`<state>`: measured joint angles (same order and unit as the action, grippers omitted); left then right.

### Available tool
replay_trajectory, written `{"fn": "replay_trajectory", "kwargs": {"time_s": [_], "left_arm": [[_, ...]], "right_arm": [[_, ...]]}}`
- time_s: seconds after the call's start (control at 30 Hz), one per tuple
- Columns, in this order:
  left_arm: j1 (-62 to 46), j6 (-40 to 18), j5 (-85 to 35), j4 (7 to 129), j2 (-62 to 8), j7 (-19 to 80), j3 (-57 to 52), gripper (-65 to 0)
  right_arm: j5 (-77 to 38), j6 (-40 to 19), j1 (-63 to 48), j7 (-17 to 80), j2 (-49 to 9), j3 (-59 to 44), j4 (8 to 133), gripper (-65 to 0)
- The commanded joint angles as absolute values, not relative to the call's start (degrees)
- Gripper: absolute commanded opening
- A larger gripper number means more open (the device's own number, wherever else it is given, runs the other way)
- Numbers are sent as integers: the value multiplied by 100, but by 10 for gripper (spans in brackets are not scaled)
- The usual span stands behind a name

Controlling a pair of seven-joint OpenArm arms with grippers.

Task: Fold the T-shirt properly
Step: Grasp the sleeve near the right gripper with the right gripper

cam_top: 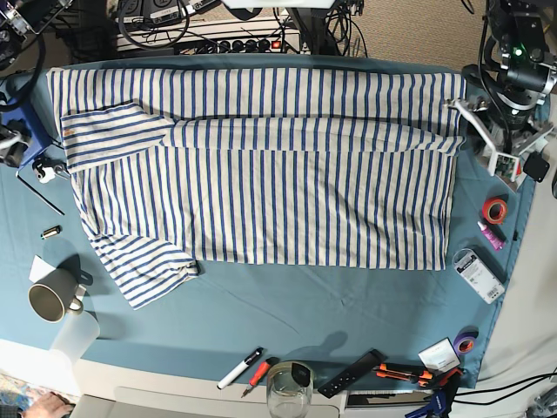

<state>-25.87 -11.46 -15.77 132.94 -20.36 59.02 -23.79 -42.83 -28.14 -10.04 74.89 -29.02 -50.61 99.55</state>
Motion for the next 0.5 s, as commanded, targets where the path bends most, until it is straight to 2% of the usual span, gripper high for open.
{"fn": "replay_trajectory", "kwargs": {"time_s": [0.0, 0.17, 0.47], "left_arm": [[-2585, -1291, -1747, 13469, -2112, 5710, -2423, -405], [-2567, -2082, -2716, 13500, -2110, 5240, -2423, -405], [-2456, -2088, -2792, 13150, -2110, 4954, -2410, -405]], "right_arm": [[-4346, -2808, -945, 7253, -3030, -4958, 10049, -491], [-4038, -2803, -613, 6814, -2998, -4132, 10049, -491], [-2390, -2705, 491, 5957, -2873, -2779, 9835, -490]]}}
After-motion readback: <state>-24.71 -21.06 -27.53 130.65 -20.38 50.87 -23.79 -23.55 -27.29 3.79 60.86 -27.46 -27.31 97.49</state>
